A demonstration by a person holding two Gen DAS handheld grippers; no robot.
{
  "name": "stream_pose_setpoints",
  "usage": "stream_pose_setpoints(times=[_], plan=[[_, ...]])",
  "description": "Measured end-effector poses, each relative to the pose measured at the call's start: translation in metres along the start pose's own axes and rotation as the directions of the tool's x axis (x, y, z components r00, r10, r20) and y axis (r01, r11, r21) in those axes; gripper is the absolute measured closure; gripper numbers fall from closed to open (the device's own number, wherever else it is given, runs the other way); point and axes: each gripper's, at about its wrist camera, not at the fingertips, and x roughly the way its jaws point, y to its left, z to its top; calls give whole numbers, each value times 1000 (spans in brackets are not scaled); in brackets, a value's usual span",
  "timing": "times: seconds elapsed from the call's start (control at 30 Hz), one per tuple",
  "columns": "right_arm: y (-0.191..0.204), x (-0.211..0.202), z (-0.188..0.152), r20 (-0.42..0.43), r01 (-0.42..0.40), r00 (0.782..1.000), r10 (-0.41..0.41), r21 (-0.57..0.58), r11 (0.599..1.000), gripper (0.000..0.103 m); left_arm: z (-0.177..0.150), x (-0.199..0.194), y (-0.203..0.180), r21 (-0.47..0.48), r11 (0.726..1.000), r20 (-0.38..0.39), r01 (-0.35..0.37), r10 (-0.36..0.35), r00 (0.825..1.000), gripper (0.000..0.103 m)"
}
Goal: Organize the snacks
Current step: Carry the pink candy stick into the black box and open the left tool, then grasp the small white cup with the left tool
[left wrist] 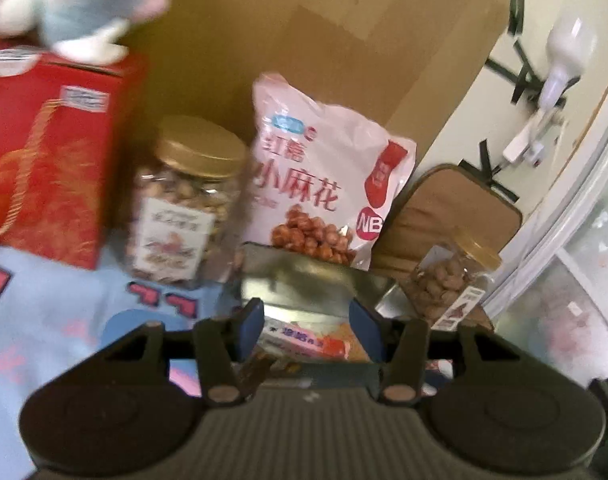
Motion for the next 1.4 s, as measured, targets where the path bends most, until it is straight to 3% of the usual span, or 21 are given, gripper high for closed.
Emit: stream_pose_setpoints(times=[0.1,0.17,0.2,0.4,0.53,0.63,0.73,1.1,1.13,1.17,1.33,1.4], plan=[[22,-8,-22,-68,-121,990,122,7,993,56,-18,-25,16,-35,999,-5,24,-24,1000,55],[39,-9,-35,-109,-165,981,162,-22,986,44,-30,-34,25,-52,998,-25,46,-47,999,55],[47,-8,-41,-132,-174,977,167,-40,984,44,-36,-35,26,-54,997,-38,52,-54,998,55],[69,13,-54,-201,-141,972,123,-77,987,43,-66,-14,21,-14,998,-150,62,-64,987,55],[68,12,-57,-188,-78,980,56,-110,991,44,-89,-8,22,1,1000,-216,18,-18,976,55],[63,5,-54,-157,-32,988,9,-142,989,43,-93,-13,26,-40,998,-223,54,-61,973,55],[56,6,-52,-167,-63,985,38,-145,987,43,-84,-17,22,-78,991,-195,111,-124,973,53],[64,24,-55,-215,-125,974,76,-222,967,43,-94,6,2,-49,997,-267,54,-65,961,49],[64,26,-56,-223,-128,972,77,-225,966,44,-95,7,3,-56,997,-270,51,-64,961,49],[64,28,-56,-228,-124,971,72,-224,967,55,-95,9,4,-64,997,-272,47,-63,960,49],[59,19,-54,-204,-159,971,122,-172,972,56,-91,15,-1,-78,995,-266,70,-89,960,51],[60,15,-50,-176,-128,980,95,-184,974,56,-88,14,-7,-68,994,-253,90,-105,962,51]])
